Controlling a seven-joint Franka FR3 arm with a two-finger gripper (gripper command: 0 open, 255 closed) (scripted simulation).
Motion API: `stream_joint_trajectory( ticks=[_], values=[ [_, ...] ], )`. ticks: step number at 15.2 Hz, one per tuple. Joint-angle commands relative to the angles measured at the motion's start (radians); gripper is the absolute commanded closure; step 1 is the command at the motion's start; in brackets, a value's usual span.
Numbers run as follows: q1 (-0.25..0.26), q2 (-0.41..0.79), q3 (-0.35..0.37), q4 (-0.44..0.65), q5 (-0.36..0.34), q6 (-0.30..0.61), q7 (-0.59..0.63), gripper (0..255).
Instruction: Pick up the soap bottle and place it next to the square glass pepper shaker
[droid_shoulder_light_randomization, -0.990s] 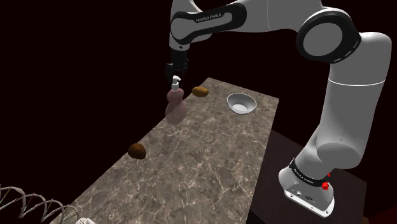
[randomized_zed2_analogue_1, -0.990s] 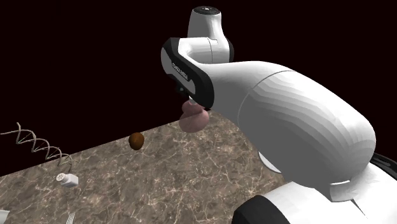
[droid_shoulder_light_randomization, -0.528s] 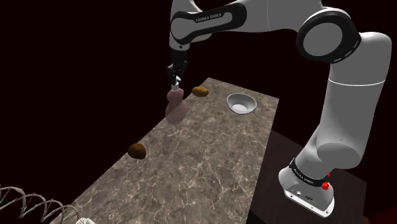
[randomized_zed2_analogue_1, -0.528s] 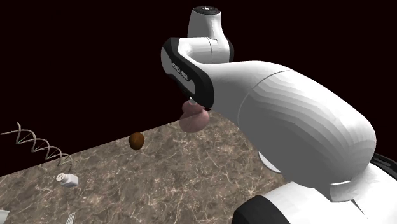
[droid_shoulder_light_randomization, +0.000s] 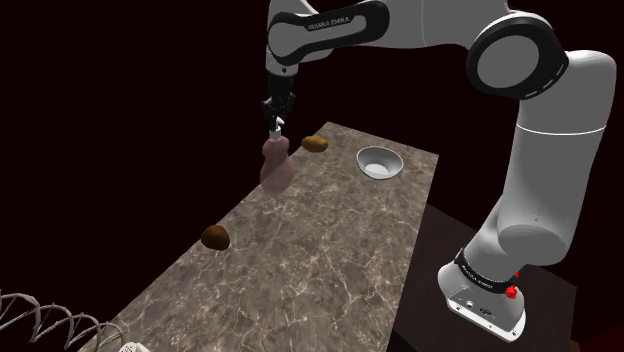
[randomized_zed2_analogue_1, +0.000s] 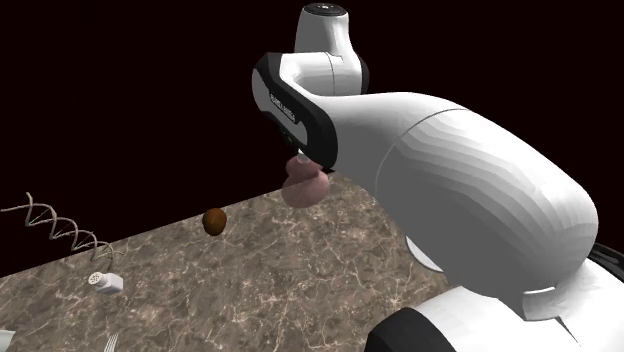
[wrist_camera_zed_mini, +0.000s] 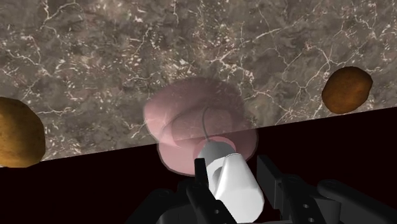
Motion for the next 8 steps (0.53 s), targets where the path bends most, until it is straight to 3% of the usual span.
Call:
stream_joint_trajectory(
  ticks=[1,8],
  values=[
    [0.0,-0.004,0.0,0.022,0.0,-0.025,0.002,255],
    [0.0,-0.008,0.0,0.111,-0.002,-0.117,0.01,255]
  ],
)
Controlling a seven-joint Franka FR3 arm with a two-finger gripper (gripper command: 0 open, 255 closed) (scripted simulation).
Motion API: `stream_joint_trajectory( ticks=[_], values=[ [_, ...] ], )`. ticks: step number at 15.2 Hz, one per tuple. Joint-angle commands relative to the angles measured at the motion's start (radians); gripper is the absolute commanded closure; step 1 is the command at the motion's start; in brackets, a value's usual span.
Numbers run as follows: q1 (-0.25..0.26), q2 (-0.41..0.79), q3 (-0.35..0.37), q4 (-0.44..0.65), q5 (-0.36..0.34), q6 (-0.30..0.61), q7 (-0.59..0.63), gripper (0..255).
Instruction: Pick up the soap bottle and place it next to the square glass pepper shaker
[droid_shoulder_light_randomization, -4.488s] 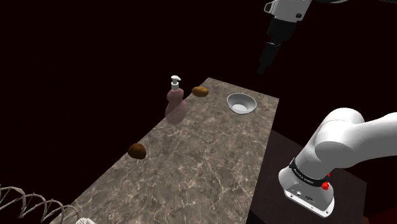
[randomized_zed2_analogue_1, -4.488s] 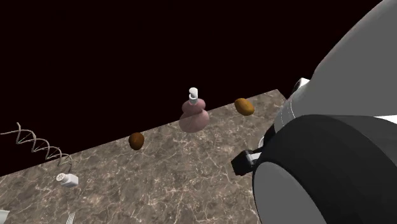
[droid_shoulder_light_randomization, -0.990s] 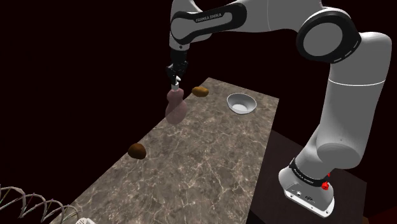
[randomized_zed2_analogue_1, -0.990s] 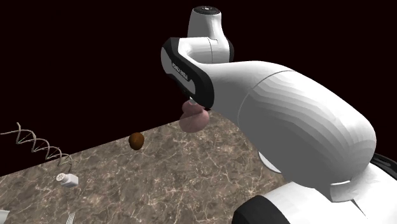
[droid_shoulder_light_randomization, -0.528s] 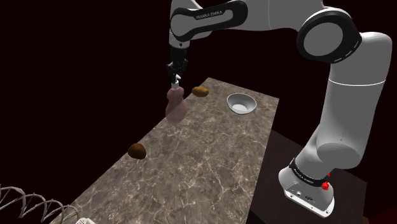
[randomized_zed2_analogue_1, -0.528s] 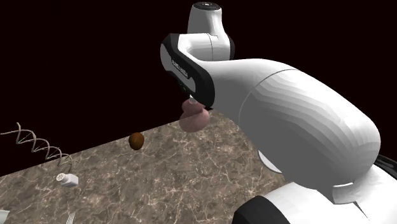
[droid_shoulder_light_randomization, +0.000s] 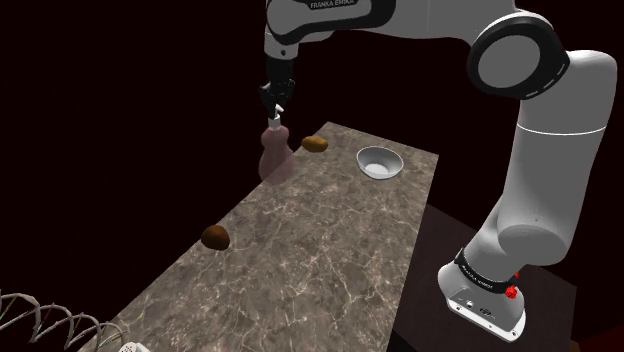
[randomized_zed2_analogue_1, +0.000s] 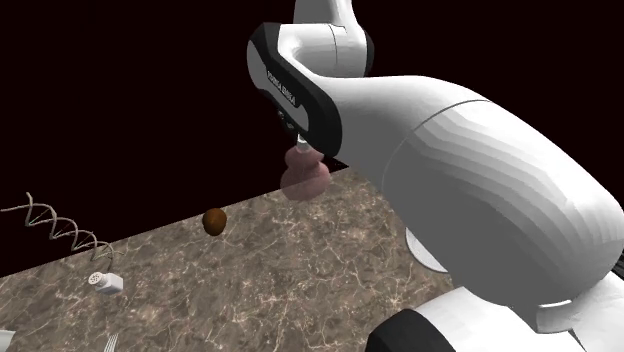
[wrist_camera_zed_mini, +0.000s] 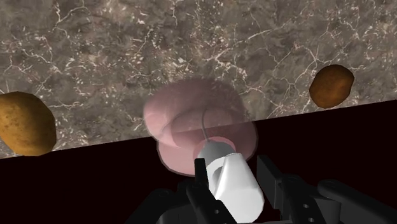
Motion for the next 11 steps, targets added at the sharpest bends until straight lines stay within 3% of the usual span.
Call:
stream_joint_trajectory(
  ticks=[1,11],
  values=[
    [0.0,-0.004,0.0,0.023,0.0,-0.026,0.002,255],
    [0.002,0.019,0.001,0.192,-0.004,-0.171,0.015,255]
  ],
)
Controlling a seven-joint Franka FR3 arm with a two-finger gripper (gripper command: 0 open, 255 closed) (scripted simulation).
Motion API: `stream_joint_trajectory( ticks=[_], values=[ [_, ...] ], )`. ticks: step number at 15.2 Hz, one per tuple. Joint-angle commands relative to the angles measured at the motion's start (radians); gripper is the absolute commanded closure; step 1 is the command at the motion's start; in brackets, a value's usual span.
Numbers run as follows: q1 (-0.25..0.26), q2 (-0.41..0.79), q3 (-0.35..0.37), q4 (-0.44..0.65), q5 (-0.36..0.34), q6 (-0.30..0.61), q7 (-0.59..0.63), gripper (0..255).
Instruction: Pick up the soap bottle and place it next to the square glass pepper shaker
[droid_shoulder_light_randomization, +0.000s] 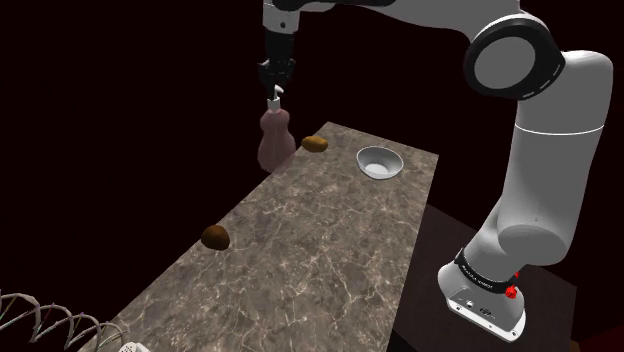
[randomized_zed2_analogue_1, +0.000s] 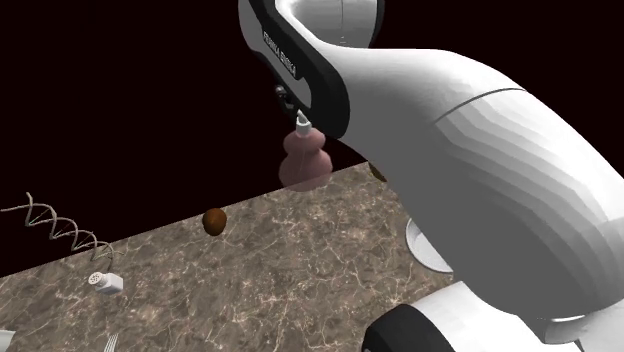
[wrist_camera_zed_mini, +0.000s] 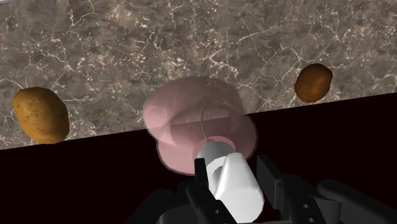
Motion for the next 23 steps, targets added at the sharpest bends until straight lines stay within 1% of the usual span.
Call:
stream_joint_trajectory(
  ticks=[1,9,10,13,16,19,23],
  values=[
    [0.001,0.008,0.0,0.037,-0.001,-0.027,0.003,255],
    [0.006,0.064,0.001,0.232,-0.007,-0.167,0.016,255],
    [0.006,0.065,0.001,0.236,-0.007,-0.169,0.016,255],
    [0.043,-0.016,0.017,0.112,-0.009,-0.121,0.068,255],
    [0.081,-0.078,0.036,0.02,-0.012,-0.086,0.124,255],
    [0.118,-0.127,0.058,-0.05,-0.015,-0.059,0.183,255],
    [0.169,-0.173,0.09,-0.116,-0.021,-0.033,0.265,255]
  ],
)
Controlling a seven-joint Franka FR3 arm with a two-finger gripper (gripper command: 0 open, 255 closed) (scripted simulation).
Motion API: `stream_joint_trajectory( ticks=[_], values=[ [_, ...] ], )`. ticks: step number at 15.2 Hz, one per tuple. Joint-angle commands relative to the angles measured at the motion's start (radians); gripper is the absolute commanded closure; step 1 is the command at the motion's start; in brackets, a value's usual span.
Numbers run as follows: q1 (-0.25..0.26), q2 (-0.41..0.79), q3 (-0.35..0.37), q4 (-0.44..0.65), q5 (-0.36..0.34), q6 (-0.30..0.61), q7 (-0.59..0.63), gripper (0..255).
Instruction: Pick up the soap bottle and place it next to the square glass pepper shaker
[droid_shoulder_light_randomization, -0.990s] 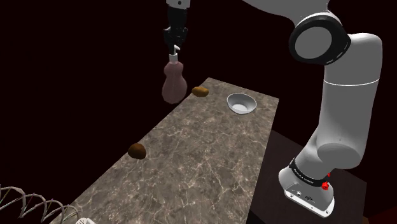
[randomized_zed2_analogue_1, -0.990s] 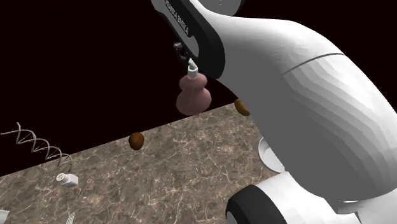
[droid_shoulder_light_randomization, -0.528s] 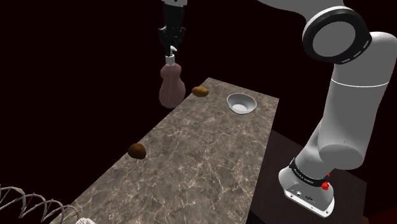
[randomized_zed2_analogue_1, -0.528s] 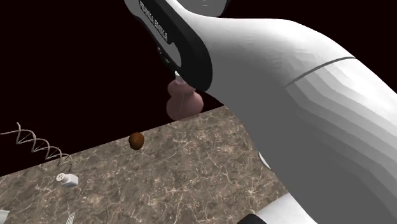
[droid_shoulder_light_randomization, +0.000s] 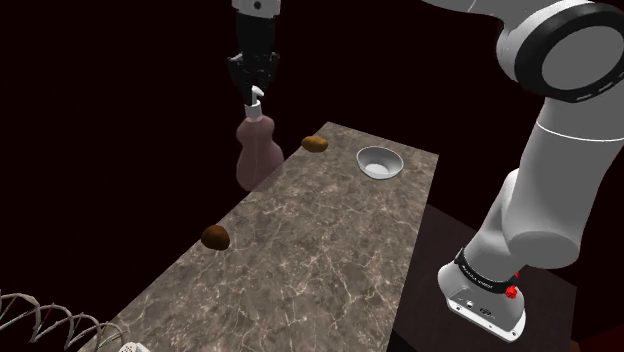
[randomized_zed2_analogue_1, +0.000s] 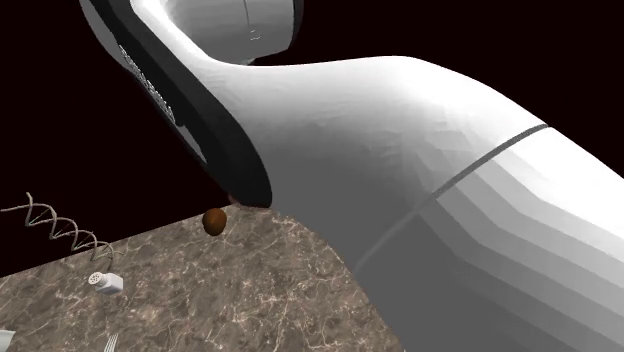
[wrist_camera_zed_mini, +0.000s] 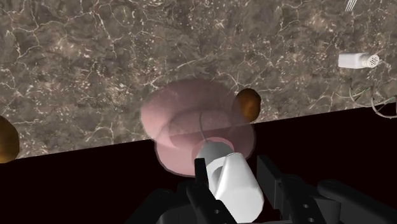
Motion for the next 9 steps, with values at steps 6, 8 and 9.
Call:
stream_joint_trajectory(
  ticks=[6,8,9],
  values=[
    [0.089,-0.062,0.061,-0.088,-0.013,0.039,0.151,255],
    [0.115,-0.065,0.079,-0.094,-0.019,0.044,0.196,255],
    [0.129,-0.065,0.089,-0.094,-0.023,0.045,0.219,255]
  ],
)
